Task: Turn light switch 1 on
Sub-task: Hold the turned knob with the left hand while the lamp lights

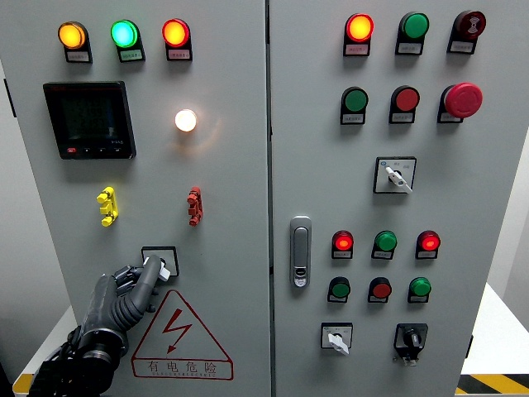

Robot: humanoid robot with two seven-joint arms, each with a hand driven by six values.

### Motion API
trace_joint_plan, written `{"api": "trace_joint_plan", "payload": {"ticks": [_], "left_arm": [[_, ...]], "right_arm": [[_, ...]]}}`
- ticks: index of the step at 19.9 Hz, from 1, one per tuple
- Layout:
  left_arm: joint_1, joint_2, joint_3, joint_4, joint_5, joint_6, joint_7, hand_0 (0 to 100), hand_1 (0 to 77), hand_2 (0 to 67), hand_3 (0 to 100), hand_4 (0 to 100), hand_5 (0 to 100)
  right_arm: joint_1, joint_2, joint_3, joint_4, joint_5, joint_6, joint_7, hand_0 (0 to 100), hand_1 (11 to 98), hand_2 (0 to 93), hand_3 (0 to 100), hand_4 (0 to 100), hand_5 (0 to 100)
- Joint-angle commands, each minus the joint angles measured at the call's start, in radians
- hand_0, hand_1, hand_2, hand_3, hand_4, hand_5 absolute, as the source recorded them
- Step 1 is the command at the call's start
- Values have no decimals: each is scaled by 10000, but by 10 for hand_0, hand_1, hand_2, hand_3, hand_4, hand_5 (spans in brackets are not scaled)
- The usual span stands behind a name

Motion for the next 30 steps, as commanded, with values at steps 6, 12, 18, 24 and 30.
{"api": "trace_joint_plan", "payload": {"ticks": [6, 12, 18, 24, 30], "left_arm": [[168, -18, 0, -82, -47, -45, -67, 555, 467, 623, 843, 986, 683], [306, -3, 0, -98, -47, -60, -83, 431, 475, 612, 841, 984, 675], [291, 13, 15, -113, -63, -106, -98, 0, 508, 605, 841, 984, 669], [230, -18, 61, -113, -78, -121, -113, 0, 512, 596, 842, 985, 659], [245, 13, 61, -128, -63, -122, -98, 0, 514, 592, 843, 985, 654]], "right_arm": [[0, 1, -8, -5, 0, 0, -1, 0, 197, 0, 196, 193, 105], [0, 1, -8, -5, 0, 0, -1, 0, 197, 0, 196, 193, 106], [0, 1, -8, -5, 0, 0, -1, 0, 197, 0, 196, 193, 106], [0, 1, -8, -5, 0, 0, -1, 0, 192, 0, 196, 193, 106], [0, 1, 7, 10, 0, 0, -1, 0, 197, 0, 196, 193, 106]]}}
